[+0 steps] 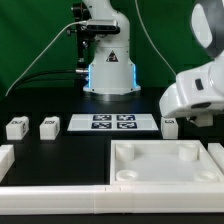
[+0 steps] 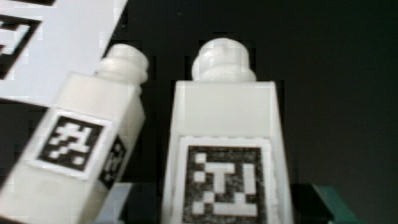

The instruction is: Assemble one leg

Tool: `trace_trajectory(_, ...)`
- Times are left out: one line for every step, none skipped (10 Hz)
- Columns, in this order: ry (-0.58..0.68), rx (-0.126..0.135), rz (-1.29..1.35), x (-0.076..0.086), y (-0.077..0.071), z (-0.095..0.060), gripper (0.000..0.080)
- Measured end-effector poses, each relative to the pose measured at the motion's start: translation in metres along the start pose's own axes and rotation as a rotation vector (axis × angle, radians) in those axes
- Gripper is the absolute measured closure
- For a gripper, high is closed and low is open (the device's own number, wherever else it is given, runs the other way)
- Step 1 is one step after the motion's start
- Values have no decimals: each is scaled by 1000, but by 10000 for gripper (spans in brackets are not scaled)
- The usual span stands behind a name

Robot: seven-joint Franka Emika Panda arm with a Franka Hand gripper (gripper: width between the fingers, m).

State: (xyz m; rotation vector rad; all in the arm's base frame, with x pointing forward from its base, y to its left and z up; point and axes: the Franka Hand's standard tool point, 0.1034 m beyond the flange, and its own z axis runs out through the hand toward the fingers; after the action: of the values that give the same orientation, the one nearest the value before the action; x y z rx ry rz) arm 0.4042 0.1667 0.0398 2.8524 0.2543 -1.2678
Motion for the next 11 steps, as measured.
trace_trajectory(17, 0, -5, -4, 1, -9, 506)
trace_trajectory(34, 0, -18, -6, 2, -14, 506)
trace_trajectory(73, 1, -17, -3, 2, -15, 506)
trace_trajectory(67, 0, -17, -4, 2, -13, 506)
trace_trajectory(111, 3, -17, 2, 2, -16, 506)
trace_trajectory(222, 6, -19, 8, 2, -21, 506)
trace_trajectory(350, 5, -34, 9, 6, -25, 506)
trace_trajectory(414, 1, -35, 2, 10, -26, 506)
trace_trajectory(470, -1, -45, 0, 14, -32, 506)
trace_trajectory(455, -3, -50, -7, 21, -38, 506)
trace_trajectory(451, -4, -62, -12, 28, -48, 506)
